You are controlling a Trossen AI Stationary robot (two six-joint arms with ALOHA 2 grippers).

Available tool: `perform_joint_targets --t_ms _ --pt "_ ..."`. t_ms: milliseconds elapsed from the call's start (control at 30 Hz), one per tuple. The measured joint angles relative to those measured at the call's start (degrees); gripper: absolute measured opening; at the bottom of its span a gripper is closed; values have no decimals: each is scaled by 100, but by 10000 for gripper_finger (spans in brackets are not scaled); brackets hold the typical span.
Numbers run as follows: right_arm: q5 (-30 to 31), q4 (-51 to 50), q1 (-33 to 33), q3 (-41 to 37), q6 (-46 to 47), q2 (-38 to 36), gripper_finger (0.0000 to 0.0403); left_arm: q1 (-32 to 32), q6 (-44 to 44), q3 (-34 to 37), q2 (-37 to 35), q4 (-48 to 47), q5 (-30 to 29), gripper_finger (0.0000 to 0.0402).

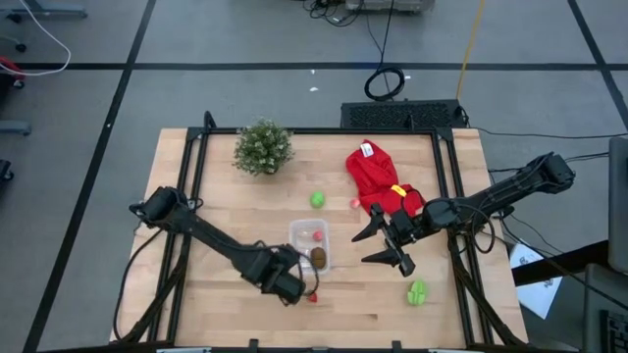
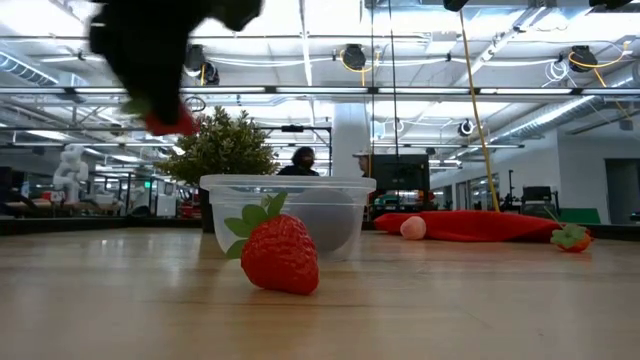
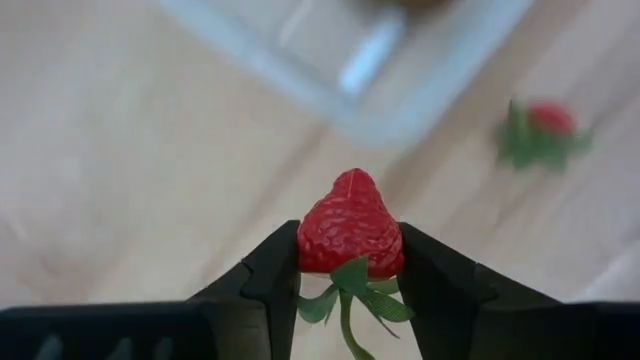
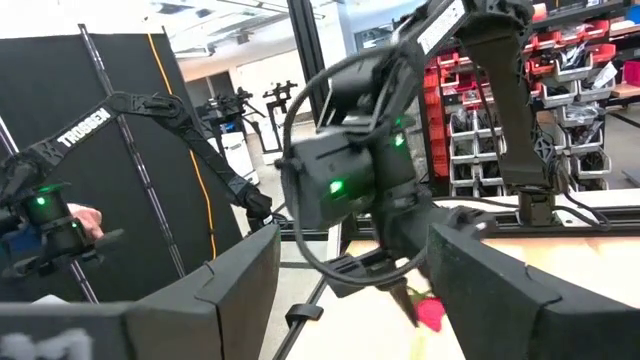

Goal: Pick and placing Produce into tupperware
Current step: Put the bottom left red strawberry into the transparent bin

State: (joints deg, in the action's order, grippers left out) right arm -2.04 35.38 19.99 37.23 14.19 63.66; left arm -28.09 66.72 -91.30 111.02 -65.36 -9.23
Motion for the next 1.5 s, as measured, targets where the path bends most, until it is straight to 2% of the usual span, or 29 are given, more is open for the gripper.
perform_joint_targets --t_ms 333,600,1300,1500 --pt "0 -7 0 -1 10 -1 242 1149 -1406 -150 -9 -34 -200 151" --pt "0 -113 0 -1 0 -2 242 1717 -2253 -105 45 764 -147 153" --pt "0 304 0 0 -160 -46 242 1723 -2137 905 137 1844 183 154" --pt "0 345 0 0 -187 -46 242 1724 -2173 961 140 1907 187 155"
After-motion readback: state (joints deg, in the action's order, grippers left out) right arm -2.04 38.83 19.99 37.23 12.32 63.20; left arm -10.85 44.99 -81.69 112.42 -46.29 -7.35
